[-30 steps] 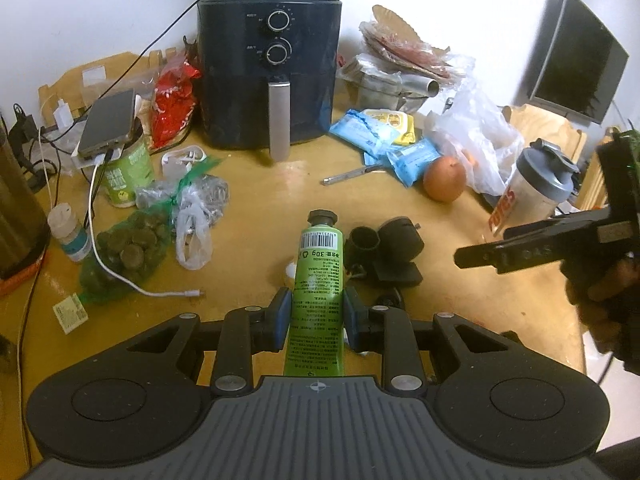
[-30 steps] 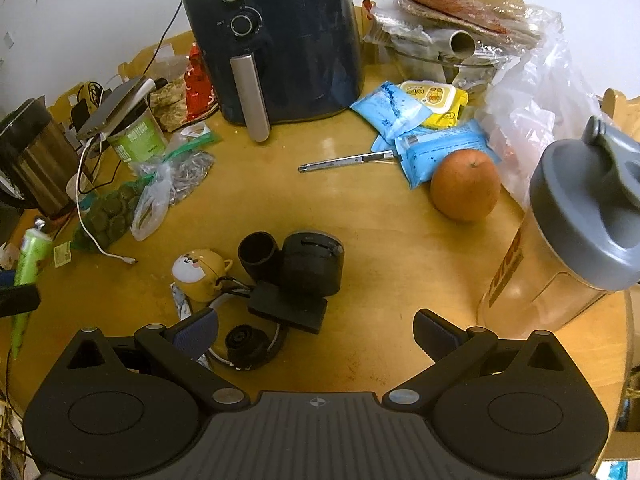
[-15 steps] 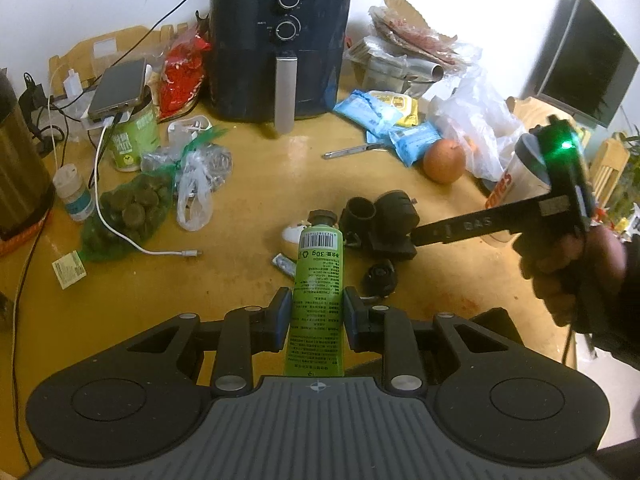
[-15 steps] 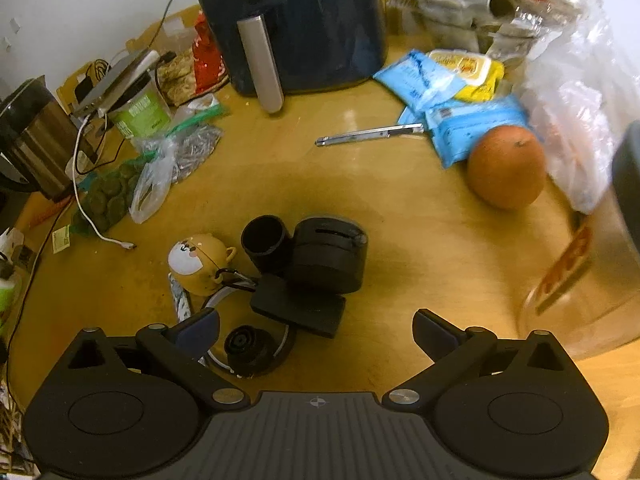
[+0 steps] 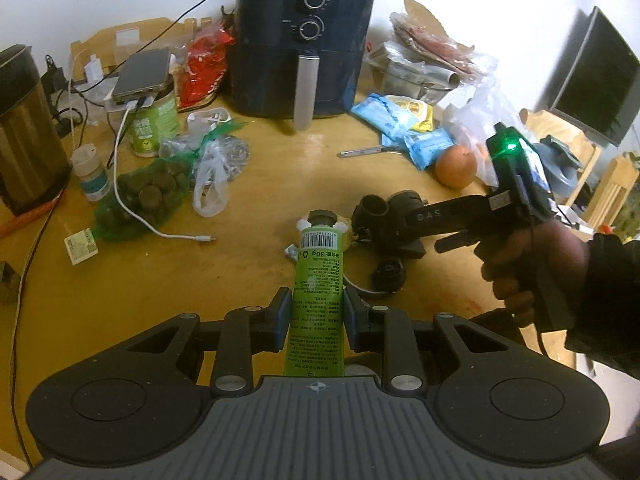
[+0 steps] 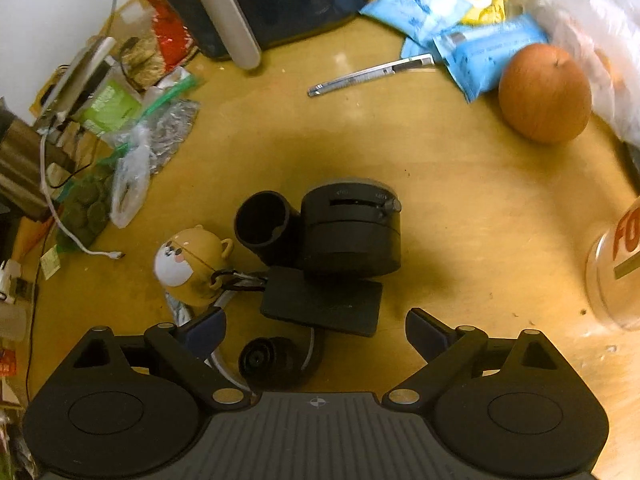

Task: Organize objects
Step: 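Grasp the black rectangular block with the right gripper while the left holds the tube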

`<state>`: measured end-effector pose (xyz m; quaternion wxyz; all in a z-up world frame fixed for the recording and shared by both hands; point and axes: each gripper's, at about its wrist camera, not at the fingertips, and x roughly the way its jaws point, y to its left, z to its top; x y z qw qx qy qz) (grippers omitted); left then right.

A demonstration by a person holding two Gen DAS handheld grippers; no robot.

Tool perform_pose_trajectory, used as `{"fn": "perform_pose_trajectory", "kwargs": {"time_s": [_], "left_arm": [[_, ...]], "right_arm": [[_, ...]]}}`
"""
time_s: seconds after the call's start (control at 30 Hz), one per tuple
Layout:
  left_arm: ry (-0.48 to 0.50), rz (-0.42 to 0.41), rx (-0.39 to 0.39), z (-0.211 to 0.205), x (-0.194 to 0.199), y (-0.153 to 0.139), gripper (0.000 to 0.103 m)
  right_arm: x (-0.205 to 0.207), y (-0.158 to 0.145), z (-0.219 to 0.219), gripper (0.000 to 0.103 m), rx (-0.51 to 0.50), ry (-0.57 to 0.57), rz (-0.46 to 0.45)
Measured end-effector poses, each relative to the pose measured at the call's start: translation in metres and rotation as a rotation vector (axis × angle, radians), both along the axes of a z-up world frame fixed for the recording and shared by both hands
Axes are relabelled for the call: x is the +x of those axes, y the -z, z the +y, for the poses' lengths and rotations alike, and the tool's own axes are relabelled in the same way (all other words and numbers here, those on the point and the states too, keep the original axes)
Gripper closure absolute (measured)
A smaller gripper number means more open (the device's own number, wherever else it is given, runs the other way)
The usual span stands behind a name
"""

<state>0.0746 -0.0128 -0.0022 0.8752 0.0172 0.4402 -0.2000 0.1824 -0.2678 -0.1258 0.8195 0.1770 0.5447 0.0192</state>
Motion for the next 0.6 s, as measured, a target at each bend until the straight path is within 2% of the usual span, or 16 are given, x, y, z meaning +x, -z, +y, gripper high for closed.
{"fn": "perform_pose_trajectory", "kwargs": {"time_s": [0.1, 0.23, 0.3, 0.33, 0.6], "left_arm": [[-0.019, -0.002, -0.006, 0.004, -0.001, -0.001, 0.076], [-0.041, -0.003, -0.015, 0.008, -0.001, -0.002, 0.076], [-0.048, -0.011, -0.019, 0.009, 0.000, -0.004, 0.076], [-0.051, -0.018, -0.022, 0.010, -0.001, -0.006, 0.076], [-0.056, -0.040, -0.032, 0.010, -0.004, -0.011, 0.076]], "right_arm": [[0.005, 0.005, 0.004, 0.008, -0.015, 0.025, 0.020], [0.011, 0.012, 0.010, 0.015, -0.019, 0.035, 0.049], [0.012, 0.011, 0.013, 0.020, -0.037, 0.042, 0.047], [0.012, 0.011, 0.014, 0.030, -0.051, 0.046, 0.045], [0.007, 0.002, 0.008, 0.032, -0.030, 0.039, 0.040]]}}
